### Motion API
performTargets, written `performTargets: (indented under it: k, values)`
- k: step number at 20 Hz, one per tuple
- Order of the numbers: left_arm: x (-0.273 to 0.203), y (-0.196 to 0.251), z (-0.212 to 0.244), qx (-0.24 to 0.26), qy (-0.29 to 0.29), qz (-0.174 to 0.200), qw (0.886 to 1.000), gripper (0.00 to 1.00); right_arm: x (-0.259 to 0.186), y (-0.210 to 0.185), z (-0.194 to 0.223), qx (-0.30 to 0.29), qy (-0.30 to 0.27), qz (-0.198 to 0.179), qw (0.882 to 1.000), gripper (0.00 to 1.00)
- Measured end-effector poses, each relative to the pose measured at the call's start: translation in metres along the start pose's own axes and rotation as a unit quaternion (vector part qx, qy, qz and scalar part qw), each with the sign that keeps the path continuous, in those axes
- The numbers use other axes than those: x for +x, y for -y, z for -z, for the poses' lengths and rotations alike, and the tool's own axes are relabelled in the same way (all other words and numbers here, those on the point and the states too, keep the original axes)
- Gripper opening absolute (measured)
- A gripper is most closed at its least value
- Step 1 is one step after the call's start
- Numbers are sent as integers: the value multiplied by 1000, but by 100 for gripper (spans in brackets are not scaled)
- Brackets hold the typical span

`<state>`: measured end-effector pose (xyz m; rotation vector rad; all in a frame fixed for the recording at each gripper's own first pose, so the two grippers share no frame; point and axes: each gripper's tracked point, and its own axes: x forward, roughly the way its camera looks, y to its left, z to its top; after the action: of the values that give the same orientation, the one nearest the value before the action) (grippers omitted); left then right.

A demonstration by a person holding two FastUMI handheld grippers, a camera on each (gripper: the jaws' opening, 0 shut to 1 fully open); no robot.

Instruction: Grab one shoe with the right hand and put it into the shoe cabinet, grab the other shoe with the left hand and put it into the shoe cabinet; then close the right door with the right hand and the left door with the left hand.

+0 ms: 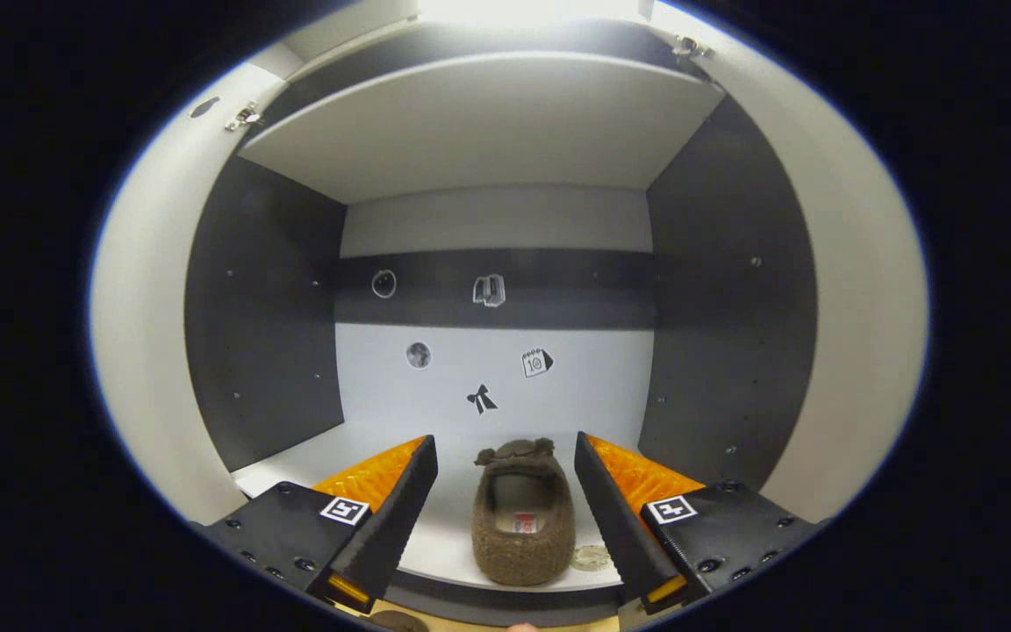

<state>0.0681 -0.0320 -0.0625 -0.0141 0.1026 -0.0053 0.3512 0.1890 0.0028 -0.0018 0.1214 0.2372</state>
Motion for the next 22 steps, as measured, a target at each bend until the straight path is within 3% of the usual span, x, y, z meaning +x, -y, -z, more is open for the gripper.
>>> performTargets:
  k: [1, 3, 4, 5, 6, 12, 17, 22]
  values:
    - [2, 5, 3, -1, -4, 8, 1000, 93, -13, -1, -4, -1, 11, -3, 1000, 99]
    - [5, 14, 9, -3, -10, 24, 1000, 93, -37, -3, -9, 2, 27, -9, 1000, 96]
    - [8, 19, 14, -4, -14, 32, 999, 100, -49, -1, -10, 3, 31, -11, 999, 96]
    - [10, 25, 18, -4, -18, 42, 999, 100, -60, 0, -10, 6, 36, -11, 999, 98]
    - [12, 31, 24, -2, -22, 51, 998, 93, -70, 2, -10, 9, 39, -13, 999, 98]
    - [32, 64, 78, 11, -69, 99, 993, 93, -123, 13, 10, -6, 48, -12, 999, 99]
    - [43, 87, 145, 26, -132, 131, 982, 93, -157, 11, 45, -20, 32, -23, 999, 98]
    - [53, 104, 208, 3, -211, 155, 965, 93, -178, 18, 59, -21, 27, -22, 999, 98]
